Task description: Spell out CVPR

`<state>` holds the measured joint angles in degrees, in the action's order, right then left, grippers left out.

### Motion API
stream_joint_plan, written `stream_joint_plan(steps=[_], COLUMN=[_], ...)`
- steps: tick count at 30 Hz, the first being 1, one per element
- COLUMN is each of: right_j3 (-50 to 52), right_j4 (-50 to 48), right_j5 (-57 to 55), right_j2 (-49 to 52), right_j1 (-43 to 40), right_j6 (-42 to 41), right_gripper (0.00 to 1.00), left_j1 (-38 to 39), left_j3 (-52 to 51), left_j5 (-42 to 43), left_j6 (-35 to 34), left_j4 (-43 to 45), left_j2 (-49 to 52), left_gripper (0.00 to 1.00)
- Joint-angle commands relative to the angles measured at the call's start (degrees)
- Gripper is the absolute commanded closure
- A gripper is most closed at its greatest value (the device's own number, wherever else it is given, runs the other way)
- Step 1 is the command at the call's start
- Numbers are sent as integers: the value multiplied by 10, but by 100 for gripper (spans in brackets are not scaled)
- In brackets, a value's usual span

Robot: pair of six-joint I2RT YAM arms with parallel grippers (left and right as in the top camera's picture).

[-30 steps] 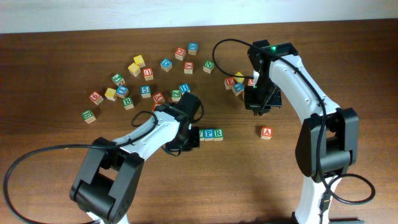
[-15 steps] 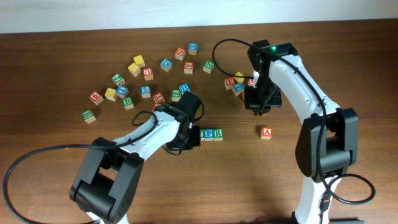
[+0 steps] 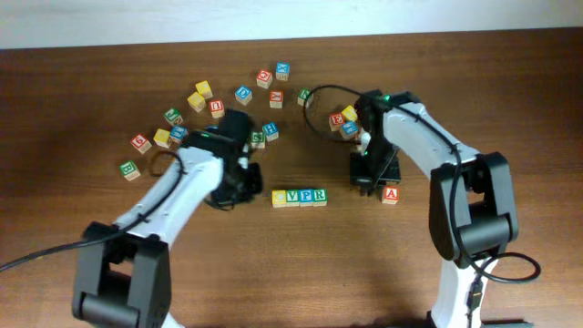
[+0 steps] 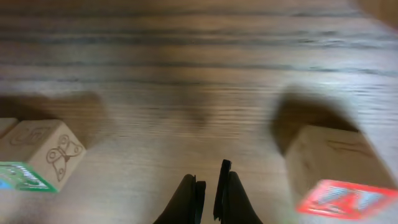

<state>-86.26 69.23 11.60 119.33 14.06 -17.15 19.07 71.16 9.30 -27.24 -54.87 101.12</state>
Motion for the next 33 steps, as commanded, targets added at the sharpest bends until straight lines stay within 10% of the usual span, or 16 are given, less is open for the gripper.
stream_joint_plan(steps=[1, 33], right_j3=[4, 60], right_j4=[-14, -138], right_j5=[40, 105], right_j2=[0, 0], right_j1=[10, 85], right_j6=[4, -33], right_gripper=[96, 96], left_j1=[-24, 21], left_j3=[2, 1], left_j5=[1, 86], left_j6=[25, 38], left_j4=[-1, 112], left_j2=[-7, 121], left_gripper=[100, 100])
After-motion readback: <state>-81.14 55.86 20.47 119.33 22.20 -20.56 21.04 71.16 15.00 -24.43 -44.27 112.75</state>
